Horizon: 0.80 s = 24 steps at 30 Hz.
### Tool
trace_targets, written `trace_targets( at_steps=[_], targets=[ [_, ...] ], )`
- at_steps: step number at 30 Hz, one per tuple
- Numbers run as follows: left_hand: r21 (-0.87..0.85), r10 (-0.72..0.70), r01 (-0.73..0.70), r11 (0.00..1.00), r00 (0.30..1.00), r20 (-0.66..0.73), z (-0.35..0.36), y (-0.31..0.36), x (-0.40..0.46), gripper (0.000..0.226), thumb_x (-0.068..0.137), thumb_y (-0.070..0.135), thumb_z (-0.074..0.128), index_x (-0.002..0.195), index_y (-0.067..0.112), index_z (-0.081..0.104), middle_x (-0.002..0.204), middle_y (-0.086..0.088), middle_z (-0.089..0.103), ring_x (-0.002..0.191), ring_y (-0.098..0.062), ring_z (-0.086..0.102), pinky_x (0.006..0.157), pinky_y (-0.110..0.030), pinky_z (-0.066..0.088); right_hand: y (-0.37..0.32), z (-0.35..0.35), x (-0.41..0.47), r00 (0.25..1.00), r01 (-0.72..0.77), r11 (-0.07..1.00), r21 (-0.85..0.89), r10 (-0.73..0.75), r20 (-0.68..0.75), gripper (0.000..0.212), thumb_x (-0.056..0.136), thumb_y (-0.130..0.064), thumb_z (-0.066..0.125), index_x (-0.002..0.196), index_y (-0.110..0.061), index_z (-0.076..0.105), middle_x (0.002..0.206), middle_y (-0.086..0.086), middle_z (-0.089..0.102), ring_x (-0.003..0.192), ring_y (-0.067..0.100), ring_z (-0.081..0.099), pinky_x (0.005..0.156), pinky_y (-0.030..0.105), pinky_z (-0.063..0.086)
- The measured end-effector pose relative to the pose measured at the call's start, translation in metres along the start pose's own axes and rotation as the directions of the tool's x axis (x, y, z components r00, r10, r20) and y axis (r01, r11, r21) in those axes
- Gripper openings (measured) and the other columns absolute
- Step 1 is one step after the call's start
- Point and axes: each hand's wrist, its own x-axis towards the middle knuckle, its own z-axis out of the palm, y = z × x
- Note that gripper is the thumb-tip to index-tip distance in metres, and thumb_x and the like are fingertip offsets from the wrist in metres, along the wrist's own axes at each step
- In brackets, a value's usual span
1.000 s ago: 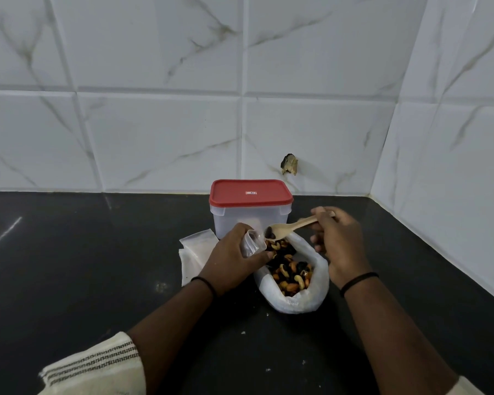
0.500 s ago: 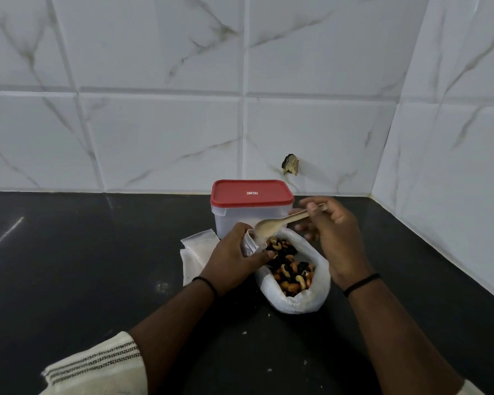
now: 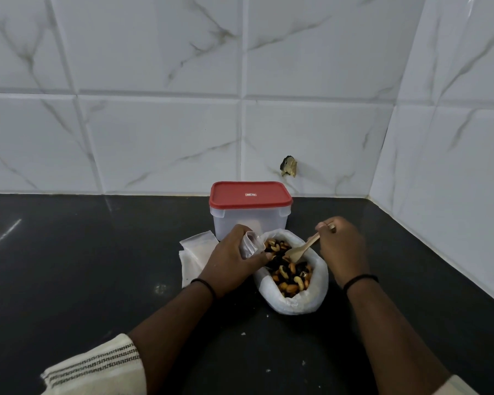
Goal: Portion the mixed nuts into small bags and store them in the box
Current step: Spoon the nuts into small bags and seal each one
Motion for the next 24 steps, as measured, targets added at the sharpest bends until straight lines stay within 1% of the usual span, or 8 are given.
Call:
trace_targets(
  at_steps=[2, 3, 5, 6, 8, 13, 18, 24],
  targets=[
    [-0.001, 0.003, -0.003, 1.000, 1.000, -0.002, 0.000, 0.000, 0.000, 0.039, 0.083, 0.041, 0.072, 0.111, 0.026, 0.050, 0.098, 0.012, 0.059, 0.076, 0.002, 0.055, 0.060, -0.009, 0.040, 0.006, 0.003, 0.003, 0.996, -0.088, 0.993, 0.077, 0.086, 0.022, 0.018, 0.094, -0.028, 0.055, 0.083, -0.018, 0.066, 0.080, 0.005, 0.069, 0.077, 0.026, 0.066, 0.075, 0.040, 0.055],
    [-0.002, 0.005, -0.005, 1.000, 1.000, -0.002, 0.000, 0.000, 0.000, 0.038, 0.083, 0.040, 0.072, 0.111, 0.026, 0.050, 0.097, 0.012, 0.059, 0.075, 0.002, 0.055, 0.060, -0.008, 0.041, 0.008, 0.005, 0.004, 0.991, -0.133, 0.984, 0.118, 0.128, 0.044, 0.018, 0.093, -0.027, 0.057, 0.081, -0.018, 0.066, 0.078, 0.007, 0.070, 0.073, 0.026, 0.067, 0.074, 0.043, 0.056],
    [-0.006, 0.008, -0.008, 1.000, 1.000, 0.000, 0.000, 0.000, 0.000, 0.038, 0.083, 0.039, 0.072, 0.111, 0.026, 0.050, 0.096, 0.012, 0.059, 0.074, 0.002, 0.055, 0.060, -0.008, 0.041, 0.012, 0.007, 0.006, 0.978, -0.201, 0.963, 0.181, 0.188, 0.087, 0.018, 0.093, -0.023, 0.059, 0.080, -0.014, 0.068, 0.073, 0.010, 0.070, 0.061, 0.022, 0.063, 0.060, 0.039, 0.054],
    [-0.011, 0.009, -0.009, 1.000, 1.000, 0.000, 0.000, 0.000, 0.000, 0.037, 0.083, 0.039, 0.072, 0.110, 0.026, 0.050, 0.097, 0.011, 0.059, 0.076, 0.001, 0.055, 0.061, -0.008, 0.041, 0.014, 0.008, 0.007, 0.973, -0.223, 0.954, 0.200, 0.206, 0.099, 0.018, 0.093, -0.021, 0.059, 0.081, -0.011, 0.068, 0.070, 0.010, 0.069, 0.056, 0.019, 0.060, 0.052, 0.034, 0.049],
    [-0.014, 0.005, -0.005, 1.000, 1.000, 0.004, 0.000, 0.000, 0.000, 0.037, 0.083, 0.039, 0.072, 0.110, 0.027, 0.049, 0.099, 0.011, 0.059, 0.082, -0.001, 0.057, 0.062, -0.010, 0.042, 0.015, 0.008, 0.010, 0.968, -0.251, 0.938, 0.238, 0.235, 0.094, 0.017, 0.093, -0.018, 0.058, 0.084, -0.008, 0.069, 0.069, 0.013, 0.069, 0.050, 0.017, 0.056, 0.046, 0.028, 0.039],
    [-0.011, 0.010, -0.010, 1.000, 1.000, 0.004, 0.000, 0.000, 0.000, 0.038, 0.084, 0.039, 0.072, 0.112, 0.026, 0.049, 0.102, 0.011, 0.059, 0.083, -0.003, 0.058, 0.063, -0.011, 0.041, 0.018, 0.007, 0.015, 0.957, -0.279, 0.916, 0.287, 0.289, 0.009, 0.014, 0.092, -0.020, 0.058, 0.084, -0.011, 0.067, 0.072, 0.014, 0.071, 0.047, 0.018, 0.054, 0.046, 0.027, 0.035],
    [-0.004, 0.008, -0.008, 1.000, 1.000, 0.003, 0.000, 0.000, 0.000, 0.039, 0.084, 0.038, 0.072, 0.113, 0.025, 0.049, 0.103, 0.010, 0.060, 0.085, -0.003, 0.057, 0.064, -0.011, 0.040, 0.016, 0.006, 0.016, 0.949, -0.301, 0.889, 0.345, 0.316, 0.013, 0.014, 0.094, -0.019, 0.055, 0.093, -0.011, 0.066, 0.081, 0.014, 0.072, 0.051, 0.016, 0.052, 0.044, 0.025, 0.035],
    [0.013, 0.013, -0.013, 1.000, 1.000, 0.008, 0.000, 0.000, 0.001, 0.041, 0.084, 0.040, 0.071, 0.115, 0.025, 0.049, 0.104, 0.010, 0.059, 0.081, -0.002, 0.055, 0.062, -0.010, 0.037, -0.005, -0.002, 0.001, 0.973, -0.203, 0.817, 0.539, 0.230, 0.017, 0.017, 0.099, -0.019, 0.053, 0.100, -0.007, 0.066, 0.079, 0.014, 0.070, 0.051, 0.014, 0.051, 0.043, 0.026, 0.039]
  ],
)
